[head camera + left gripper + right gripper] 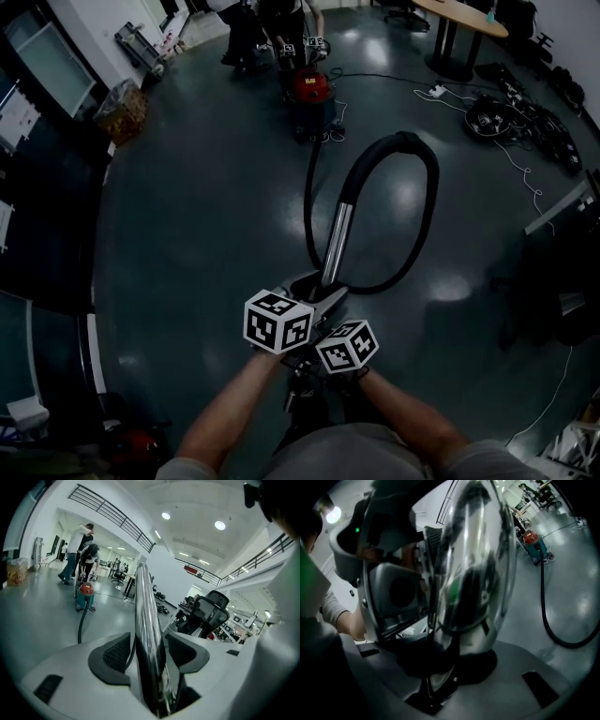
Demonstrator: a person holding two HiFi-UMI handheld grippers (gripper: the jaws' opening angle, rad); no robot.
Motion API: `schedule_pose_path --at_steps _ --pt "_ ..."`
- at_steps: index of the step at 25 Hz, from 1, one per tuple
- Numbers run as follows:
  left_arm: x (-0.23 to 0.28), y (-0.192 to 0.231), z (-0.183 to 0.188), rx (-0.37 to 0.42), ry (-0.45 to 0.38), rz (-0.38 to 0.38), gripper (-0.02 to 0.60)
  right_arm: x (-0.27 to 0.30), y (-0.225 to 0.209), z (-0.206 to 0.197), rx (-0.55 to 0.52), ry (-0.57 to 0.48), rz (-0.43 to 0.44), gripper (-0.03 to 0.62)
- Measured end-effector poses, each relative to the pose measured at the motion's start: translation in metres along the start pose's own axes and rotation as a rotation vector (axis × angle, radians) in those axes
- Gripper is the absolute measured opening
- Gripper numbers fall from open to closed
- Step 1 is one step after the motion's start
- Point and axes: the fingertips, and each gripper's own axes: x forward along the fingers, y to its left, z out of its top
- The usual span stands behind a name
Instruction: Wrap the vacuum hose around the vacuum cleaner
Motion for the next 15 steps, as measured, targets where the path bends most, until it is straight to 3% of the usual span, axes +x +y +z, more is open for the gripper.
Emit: schedule_pose_path --at_steps 2,7,10,15 --pt "-0.005 -0.001 0.002 0.023 0.016 0.012 0.273 -0.005 -0.007 0.008 0.041 -0.036 -0.003 0.109" --pt "-0.033 -0.004 -0.011 0.019 0.028 0.065 0.278 -0.014 -0.032 0.032 0.085 -0.109 -0.056 0.109" --pt "-0.058 0.004 -0.018 -0.005 0.017 0.126 0.278 -0.018 -0.050 0.041 0.070 -0.104 -0.106 0.109" --pt "-0.098 0.013 -0.044 0.007 0.081 0.193 0.278 -0.019 -0.076 0.038 0.068 -0.032 -0.156 0.109"
